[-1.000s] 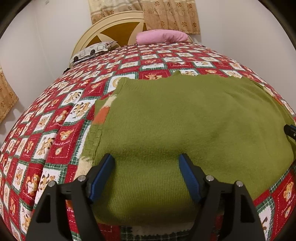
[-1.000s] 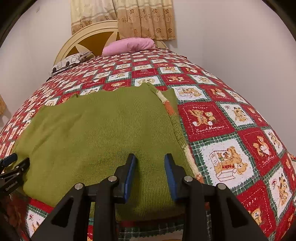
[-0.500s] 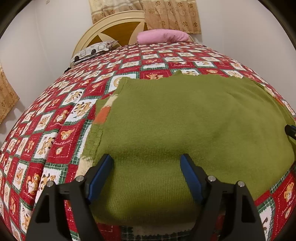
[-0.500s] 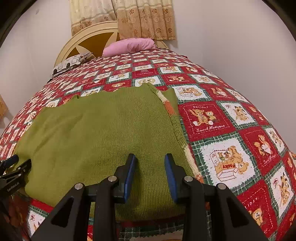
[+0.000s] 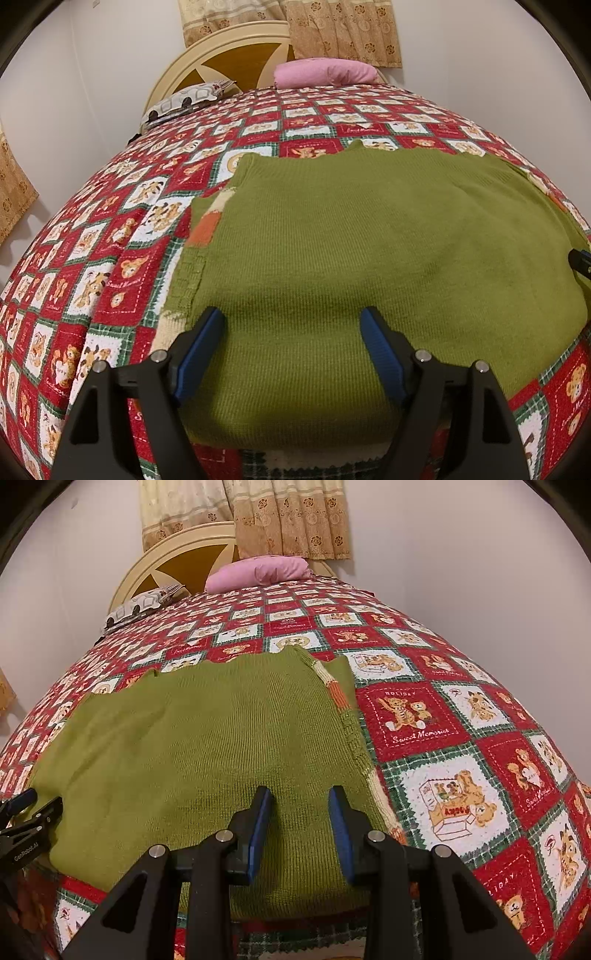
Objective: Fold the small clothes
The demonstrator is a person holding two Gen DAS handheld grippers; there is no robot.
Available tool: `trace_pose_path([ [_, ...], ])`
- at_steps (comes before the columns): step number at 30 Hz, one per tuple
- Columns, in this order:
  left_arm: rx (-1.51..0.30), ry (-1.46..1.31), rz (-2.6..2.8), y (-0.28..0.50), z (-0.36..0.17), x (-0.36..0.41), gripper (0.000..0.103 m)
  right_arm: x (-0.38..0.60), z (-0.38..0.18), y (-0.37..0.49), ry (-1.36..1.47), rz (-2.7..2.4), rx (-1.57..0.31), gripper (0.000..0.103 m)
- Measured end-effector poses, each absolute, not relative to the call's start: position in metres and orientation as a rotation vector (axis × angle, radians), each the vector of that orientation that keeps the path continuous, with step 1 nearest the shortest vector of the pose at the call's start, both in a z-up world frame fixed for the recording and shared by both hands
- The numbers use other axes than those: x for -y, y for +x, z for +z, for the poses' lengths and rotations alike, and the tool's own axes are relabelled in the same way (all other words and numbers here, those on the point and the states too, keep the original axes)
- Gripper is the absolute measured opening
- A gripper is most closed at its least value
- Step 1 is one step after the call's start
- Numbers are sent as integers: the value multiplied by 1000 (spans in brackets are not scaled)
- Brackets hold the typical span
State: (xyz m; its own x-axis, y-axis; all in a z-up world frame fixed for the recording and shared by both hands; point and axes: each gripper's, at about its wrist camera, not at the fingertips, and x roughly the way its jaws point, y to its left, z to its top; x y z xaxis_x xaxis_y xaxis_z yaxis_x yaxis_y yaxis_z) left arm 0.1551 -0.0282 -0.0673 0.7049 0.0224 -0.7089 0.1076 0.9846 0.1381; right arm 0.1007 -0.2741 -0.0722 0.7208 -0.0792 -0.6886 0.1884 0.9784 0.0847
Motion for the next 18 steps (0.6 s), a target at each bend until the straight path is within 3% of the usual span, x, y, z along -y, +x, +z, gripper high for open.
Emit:
trace_pose_path([
  [6,-745,-46,-104,139,-49,-10,82,255,-40,77,144,-139,-642,34],
  [11,-696,-220,-2,139,-41,-56,85,181,-28,89,33,44,-657,34],
  [18,-836,-359,-62,166,-68,-60,85,122,-71,119,30,177,-779,34],
])
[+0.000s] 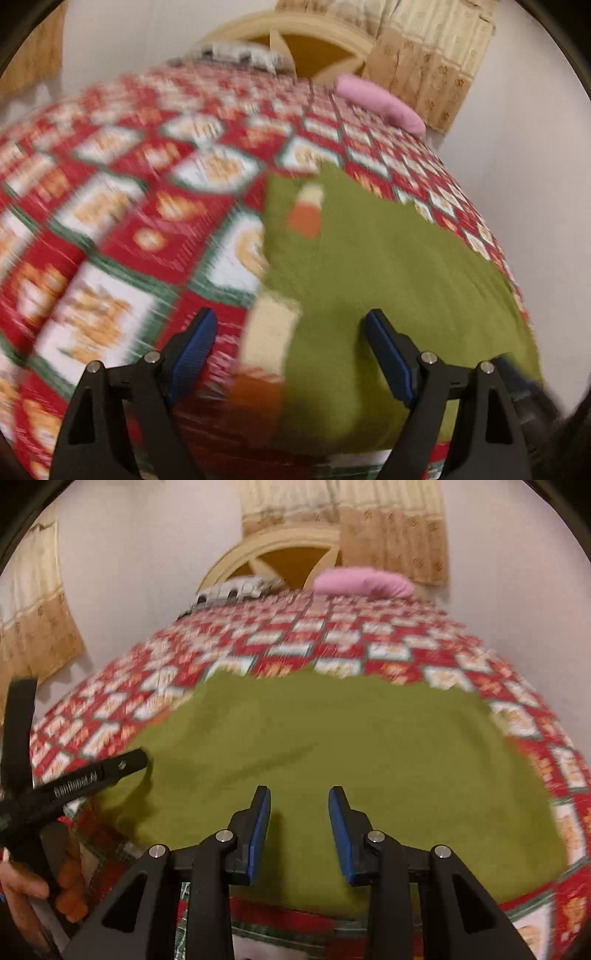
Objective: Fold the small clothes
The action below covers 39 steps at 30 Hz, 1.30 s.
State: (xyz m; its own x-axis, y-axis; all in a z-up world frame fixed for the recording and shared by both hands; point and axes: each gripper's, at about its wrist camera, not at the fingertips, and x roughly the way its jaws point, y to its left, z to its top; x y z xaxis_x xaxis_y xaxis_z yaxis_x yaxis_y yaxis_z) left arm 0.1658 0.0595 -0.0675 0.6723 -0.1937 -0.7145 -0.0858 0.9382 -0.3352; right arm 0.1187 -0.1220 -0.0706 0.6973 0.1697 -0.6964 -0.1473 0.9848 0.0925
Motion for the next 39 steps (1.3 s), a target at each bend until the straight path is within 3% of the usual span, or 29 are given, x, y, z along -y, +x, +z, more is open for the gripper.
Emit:
trace_pose_path([
  [6,-798,-503,-119,166,-68,-54,80,127,-76,121,86,199,-788,34],
  [7,-784,-529,-117,164,-69,-54,67,126,-77,121,85,199,-786,34],
  [8,-781,-551,-128,162,-70,-55,46,125,-77,121,85,199,-784,34],
  [9,-787,-573,-141,161,-72,-58,40,126,-77,121,87,200,-783,34],
  [13,-796,-625,-137,162,-78,-63,39,134,-76,119,124,218,-782,34],
  [18,-787,-635,-129,163,-79,-64,46,136,-76,118,124,219,-783,34],
  [19,-788,-630,-130,164,-78,-63,43,135,-76,118,121,217,-783,34],
  [20,-786,-617,-132,164,-76,-62,32,135,-76,118,118,217,-783,35],
  [22,-767,-599,-127,163,-69,-61,28,135,-76,117,115,216,-780,35],
  [27,-665,-471,-135,158,-42,-39,25,142,-71,114,151,211,-761,35],
  [34,-597,-327,-172,153,-37,-11,23,150,-17,136,184,302,-705,36],
  [36,-588,-329,-182,154,-35,-8,23,144,-2,157,201,369,-730,45],
  [38,-582,-323,-191,153,-36,-5,23,133,10,184,213,454,-776,67],
  [39,-580,-324,-193,153,-37,-5,23,126,14,196,218,491,-798,68],
])
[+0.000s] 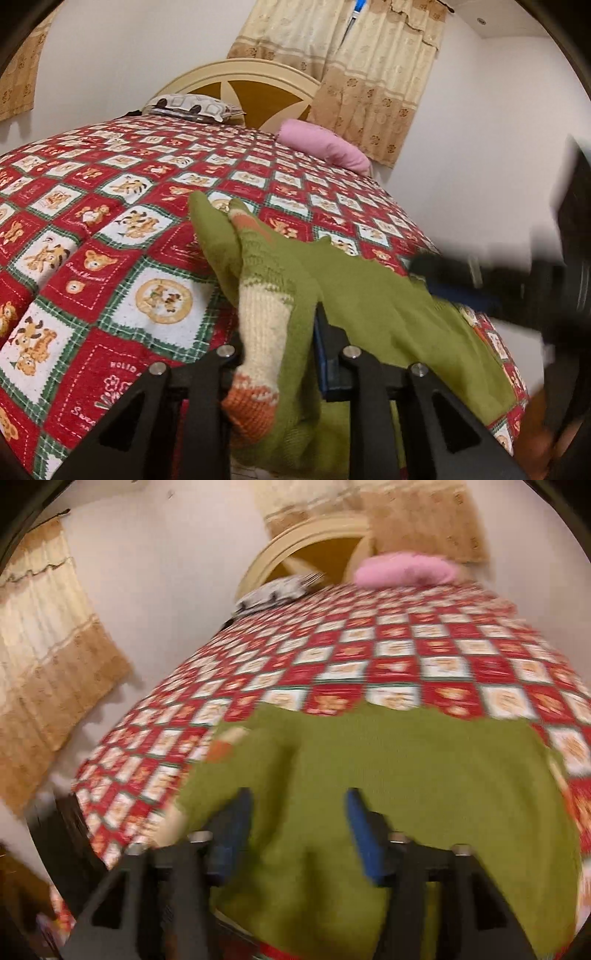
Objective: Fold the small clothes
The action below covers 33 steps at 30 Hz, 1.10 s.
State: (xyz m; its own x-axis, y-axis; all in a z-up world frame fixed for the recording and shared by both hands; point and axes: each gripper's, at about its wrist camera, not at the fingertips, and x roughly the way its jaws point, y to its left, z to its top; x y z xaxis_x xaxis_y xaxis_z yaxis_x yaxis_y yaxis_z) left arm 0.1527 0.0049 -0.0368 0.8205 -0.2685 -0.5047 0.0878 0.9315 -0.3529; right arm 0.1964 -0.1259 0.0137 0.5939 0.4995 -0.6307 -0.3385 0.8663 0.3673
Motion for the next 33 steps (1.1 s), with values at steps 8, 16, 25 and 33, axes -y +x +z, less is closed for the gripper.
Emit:
trace_pose_path([
  [8,-563,-336,-205,151,-39,-5,23,26,-5,272,-44,707,-1019,70],
  [16,-571,-328,-211,152,-41,-1,22,-25,-37,282,-388,755,-1080,70],
  [25,-575,-297,-284,148,-32,10,23,45,-23,281,-102,687,-986,20],
  [33,-503,-58,-423,132,11,87,22,157,20,264,172,638,-870,13],
])
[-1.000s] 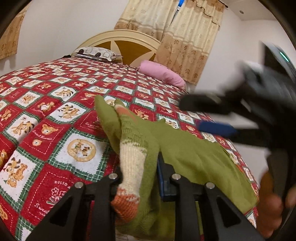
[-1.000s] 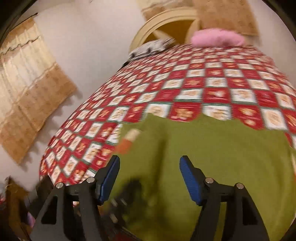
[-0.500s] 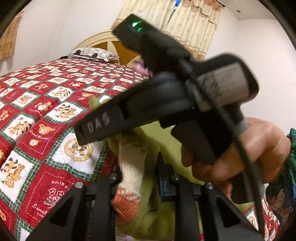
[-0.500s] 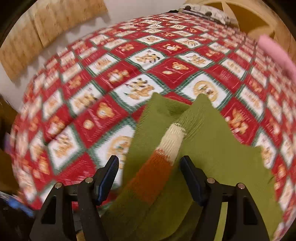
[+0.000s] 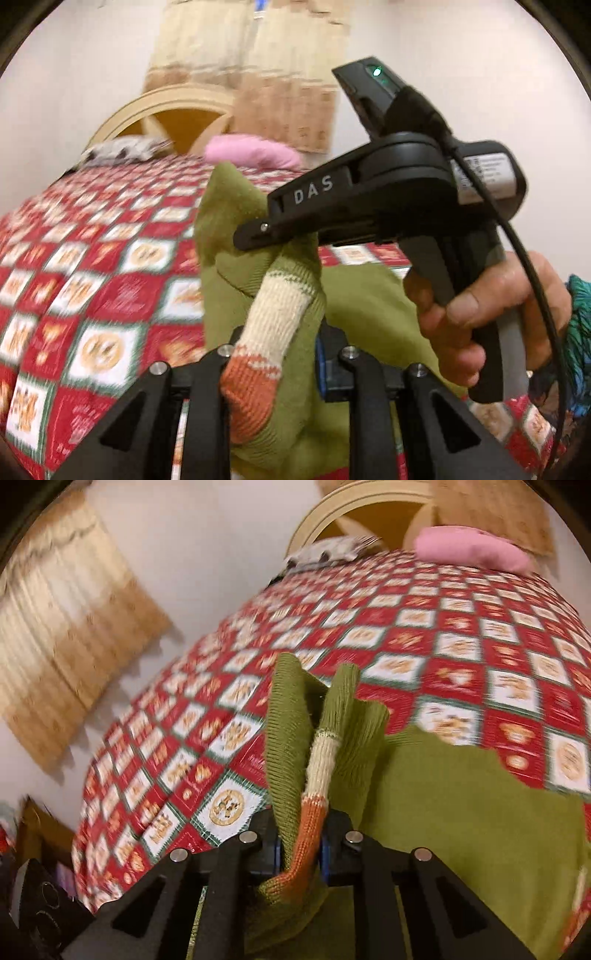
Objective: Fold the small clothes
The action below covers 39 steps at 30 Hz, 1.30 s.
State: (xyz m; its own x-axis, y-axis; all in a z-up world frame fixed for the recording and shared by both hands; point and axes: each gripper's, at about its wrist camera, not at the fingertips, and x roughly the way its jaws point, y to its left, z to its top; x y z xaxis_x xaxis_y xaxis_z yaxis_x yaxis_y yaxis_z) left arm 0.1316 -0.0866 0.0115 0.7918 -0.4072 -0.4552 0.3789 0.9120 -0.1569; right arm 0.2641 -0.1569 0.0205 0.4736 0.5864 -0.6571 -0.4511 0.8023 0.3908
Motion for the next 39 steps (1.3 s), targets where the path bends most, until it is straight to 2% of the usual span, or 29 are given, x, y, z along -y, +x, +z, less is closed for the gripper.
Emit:
trace_pose_path([
  [6,-495,24,-560,126,23,167,22,256,25,246,233,521,-828,13],
  [12,-599,70,-628,128,0,233,22,332,-27,245,296,394,-908,12],
  [22,-712,119,-645,124,-19,259,23,371,-85,236,443,359,-894,12],
  [24,-722,110,-668,128,-22,261,29,370,-84,236,439,351,-891,13],
  [26,-726,87,-713,120,-17,255,53,372,-80,231,432,333,-898,21],
  [30,-703,90,-741,99,-13,230,67,388,-60,204,411,232,-874,30],
  [34,-684,55,-749,75,-10,187,74,393,-31,143,389,210,-801,31],
  [36,-681,44,-722,68,-12,167,75,389,-23,116,397,227,-778,36],
  [38,-692,15,-694,65,-16,149,75,382,-21,94,417,229,-760,54],
  [39,-702,-10,-684,66,-18,141,75,378,-22,84,440,240,-749,56],
])
